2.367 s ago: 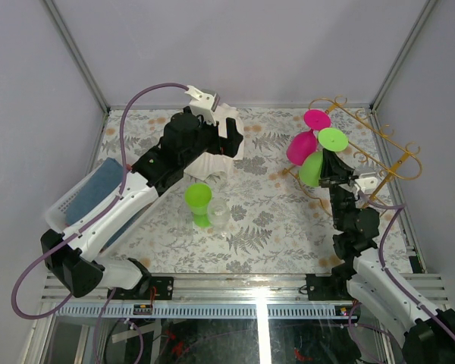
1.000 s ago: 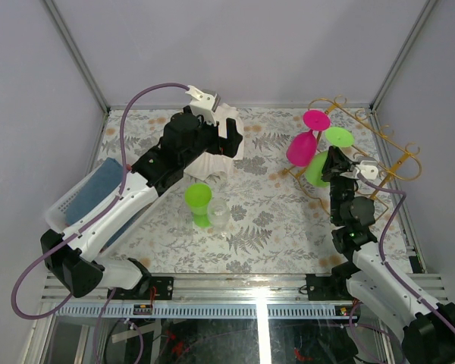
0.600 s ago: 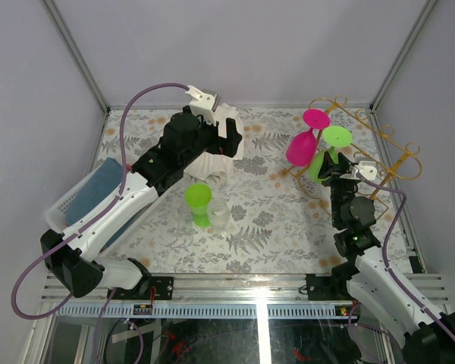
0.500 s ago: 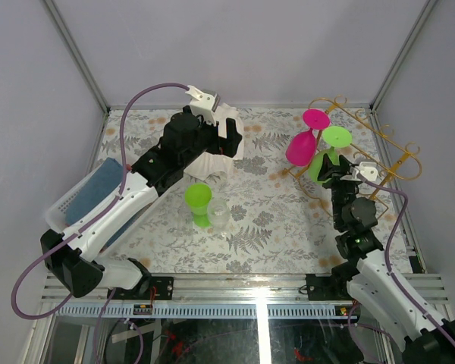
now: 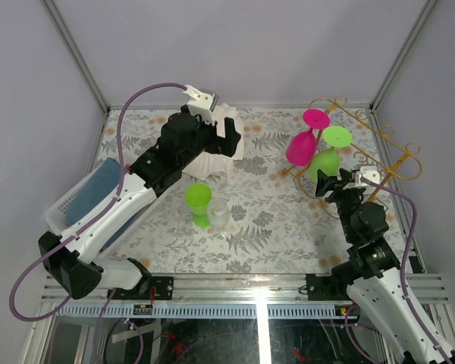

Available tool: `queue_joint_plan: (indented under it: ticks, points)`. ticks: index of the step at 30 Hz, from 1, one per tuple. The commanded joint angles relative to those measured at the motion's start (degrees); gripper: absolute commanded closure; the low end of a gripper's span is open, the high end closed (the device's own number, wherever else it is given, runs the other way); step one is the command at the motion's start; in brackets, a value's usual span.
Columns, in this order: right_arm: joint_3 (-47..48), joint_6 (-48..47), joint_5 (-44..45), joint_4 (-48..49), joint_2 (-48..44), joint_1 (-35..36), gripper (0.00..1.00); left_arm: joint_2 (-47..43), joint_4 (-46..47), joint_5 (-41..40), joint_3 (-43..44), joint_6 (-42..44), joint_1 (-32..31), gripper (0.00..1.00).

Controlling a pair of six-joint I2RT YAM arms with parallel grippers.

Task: Place the wine glass upside down on the wine glass rack
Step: Turn the wine glass upside down at the wine rack.

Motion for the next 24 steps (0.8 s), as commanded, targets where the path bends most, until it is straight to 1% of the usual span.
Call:
queue_joint_plan:
  ticks: [1, 4, 8, 14, 17, 19, 22, 24]
  points:
    - [4.4, -0.31, -8.47, -10.06, -1.33, -0.27, 0.31, -1.52, 2.45, -1.17, -0.04, 1.06, -0.1, 0.0]
    - [4.82, -0.25, -13.32, -12.56, -1.4, -0.23, 0.32, -1.66, 2.53, -1.1, -0.02, 0.98, -0.19, 0.0]
    - [4.2, 0.13, -19.01, -13.16, 0.08, -0.16, 0.31, -1.95, 2.63, -1.25, -0.15, 1.04, -0.1, 0.0]
    - [2.78, -0.82, -22.66, -12.91, 3.53, 0.56, 0.31, -1.94, 2.64, -1.48, -0.09, 1.15, -0.06, 0.0]
    - [2.59, -0.99, -21.7, -11.94, 5.51, 2.44, 0.32, -1.98, 2.63, -1.73, -0.1, 1.24, -0.12, 0.0]
    - [2.75, -1.65, -19.43, -11.62, 7.41, 4.92, 0.33, -1.94, 2.64, -1.9, -0.1, 1.32, -0.09, 0.0]
    - [3.24, -3.25, -12.49, -10.84, 11.15, 12.4, 0.34, -2.01, 2.64, -1.96, -0.24, 1.39, -0.12, 0.0]
    - [3.62, -4.12, -8.28, -9.87, 14.19, 15.93, 0.34, -1.93, 2.64, -2.15, -0.25, 1.48, -0.14, 0.0]
